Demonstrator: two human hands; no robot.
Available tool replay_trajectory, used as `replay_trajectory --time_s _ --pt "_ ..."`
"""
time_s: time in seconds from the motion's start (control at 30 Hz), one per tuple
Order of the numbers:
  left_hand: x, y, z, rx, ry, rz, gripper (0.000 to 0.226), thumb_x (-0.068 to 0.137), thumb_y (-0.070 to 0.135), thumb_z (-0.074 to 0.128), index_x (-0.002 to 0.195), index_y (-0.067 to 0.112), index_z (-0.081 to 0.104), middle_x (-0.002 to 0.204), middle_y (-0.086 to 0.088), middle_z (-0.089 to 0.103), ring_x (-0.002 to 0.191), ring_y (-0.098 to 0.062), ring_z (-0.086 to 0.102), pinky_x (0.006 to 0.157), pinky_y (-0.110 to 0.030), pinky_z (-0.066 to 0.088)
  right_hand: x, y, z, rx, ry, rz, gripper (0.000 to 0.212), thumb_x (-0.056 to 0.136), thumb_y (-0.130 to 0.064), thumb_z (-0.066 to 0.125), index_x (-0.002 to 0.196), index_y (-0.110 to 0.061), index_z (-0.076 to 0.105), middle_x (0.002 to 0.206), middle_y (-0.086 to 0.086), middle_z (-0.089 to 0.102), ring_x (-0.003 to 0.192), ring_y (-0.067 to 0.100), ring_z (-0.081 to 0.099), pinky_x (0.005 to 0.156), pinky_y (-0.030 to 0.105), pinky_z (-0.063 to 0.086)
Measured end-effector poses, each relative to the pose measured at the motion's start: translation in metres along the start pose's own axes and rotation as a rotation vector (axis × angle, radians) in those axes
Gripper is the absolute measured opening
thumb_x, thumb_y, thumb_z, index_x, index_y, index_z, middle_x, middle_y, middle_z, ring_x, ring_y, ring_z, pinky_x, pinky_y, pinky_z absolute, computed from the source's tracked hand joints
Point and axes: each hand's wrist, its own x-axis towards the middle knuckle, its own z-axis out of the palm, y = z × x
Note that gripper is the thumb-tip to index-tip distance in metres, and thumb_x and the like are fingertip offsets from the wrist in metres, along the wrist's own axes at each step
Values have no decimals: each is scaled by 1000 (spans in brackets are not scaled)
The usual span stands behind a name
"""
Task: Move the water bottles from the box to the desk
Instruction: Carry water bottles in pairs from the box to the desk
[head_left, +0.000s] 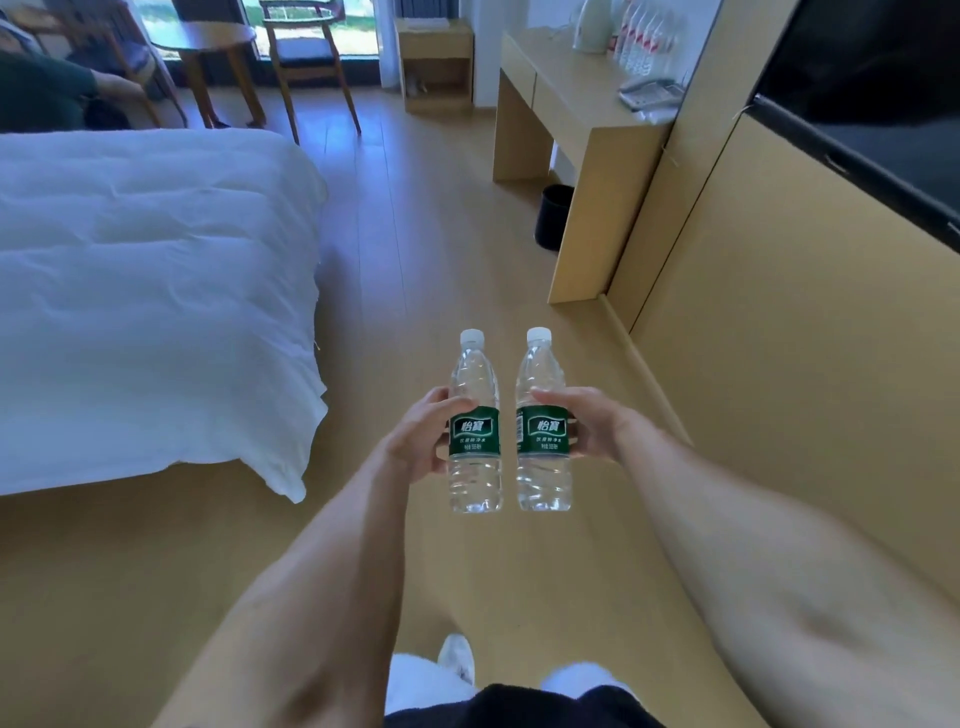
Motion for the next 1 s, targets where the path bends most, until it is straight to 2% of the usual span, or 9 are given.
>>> replay_trajectory --time_s 0.17,0.3,0.4,0.57,0.73,1.0 --pt "56 39 -27 19 -34 -11 32 95 27 65 124 23 54 103 -9 67 91 -25 64 83 -49 49 50 -49 7 19 4 -3 54 84 -33 76 126 -4 59 107 16 71 90 29 70 68 39 60" --pt "102 65 -45 27 -18 -11 32 92 30 67 122 24 57 98 -8 69 84 -23 66 75 -45 53 97 -77 7 9 11 10 54 82 -34 77 125 -5 61 113 19 70 98 32 69 76 42 60" --pt "140 87 -62 35 0 0 32 93 30 66 123 23 56 100 -9 68 86 -25 67 76 -48 54 141 -101 6 5 -9 16 53 82 -34 78 124 -5 61 108 17 71 95 30 69 72 40 60" --pt "210 134 -87 43 51 -7 31 95 27 63 124 22 55 104 -11 68 91 -27 67 68 -45 59 225 -154 4 3 -58 23 53 81 -32 79 122 -6 61 104 15 72 94 30 71 70 39 60" --pt "287 198 -107 62 73 -32 35 94 28 65 126 22 53 108 -12 67 92 -27 67 68 -45 59 304 -228 -5 0 -113 29 49 82 -31 78 119 -6 61 97 13 75 83 25 74 63 35 59" --pt "393 283 -119 23 92 14 40 92 28 69 127 20 53 110 -13 68 95 -30 67 68 -46 59 390 -335 -28 7 -144 1 46 86 -30 73 122 -5 59 102 13 74 84 25 73 64 34 59"
